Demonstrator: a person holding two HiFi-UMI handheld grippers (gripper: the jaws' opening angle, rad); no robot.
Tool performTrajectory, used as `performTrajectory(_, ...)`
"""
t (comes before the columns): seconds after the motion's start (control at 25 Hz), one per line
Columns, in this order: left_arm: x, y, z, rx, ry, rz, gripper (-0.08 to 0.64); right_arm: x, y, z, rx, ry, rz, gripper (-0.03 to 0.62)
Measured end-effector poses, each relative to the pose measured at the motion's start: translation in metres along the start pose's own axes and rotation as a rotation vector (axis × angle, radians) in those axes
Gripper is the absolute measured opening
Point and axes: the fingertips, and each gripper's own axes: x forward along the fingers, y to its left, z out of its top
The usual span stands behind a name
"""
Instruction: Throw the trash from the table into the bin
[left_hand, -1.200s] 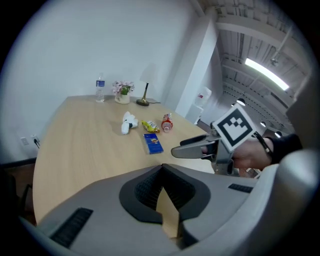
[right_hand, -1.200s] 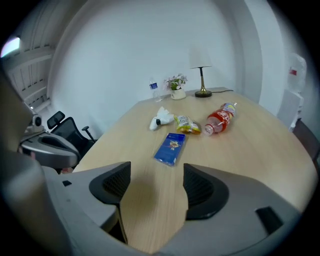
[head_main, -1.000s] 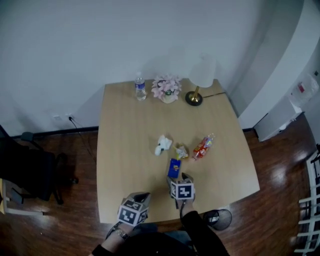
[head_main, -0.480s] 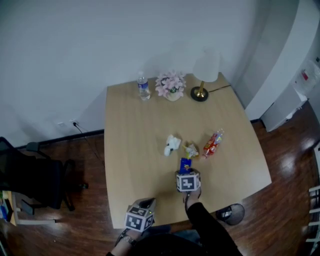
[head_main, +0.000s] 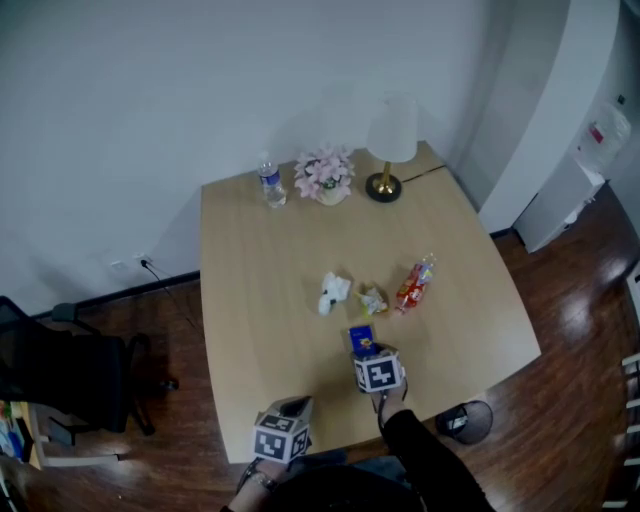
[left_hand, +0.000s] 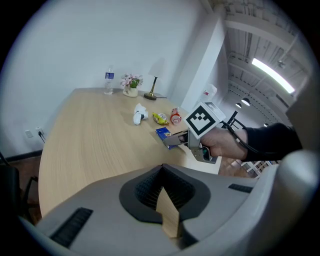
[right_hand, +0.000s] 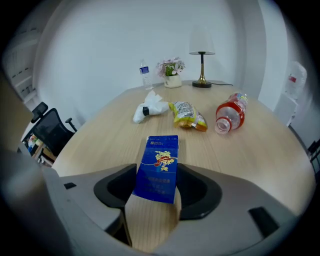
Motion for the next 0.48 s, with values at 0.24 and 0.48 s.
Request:
performTrajectory(0.24,0.009,-0.016,0.01,0.02,-0.001,-0.015,0.003,-0.048,0.009,-0.014,-0.014,-0.04,0.078,0.261)
performTrajectory(0.48,0.024,-0.046,0.014,0.05,0.024,-0.045,0.003,-0.115,0.019,-0.041,-0.022,-0.066,0.181,0.261)
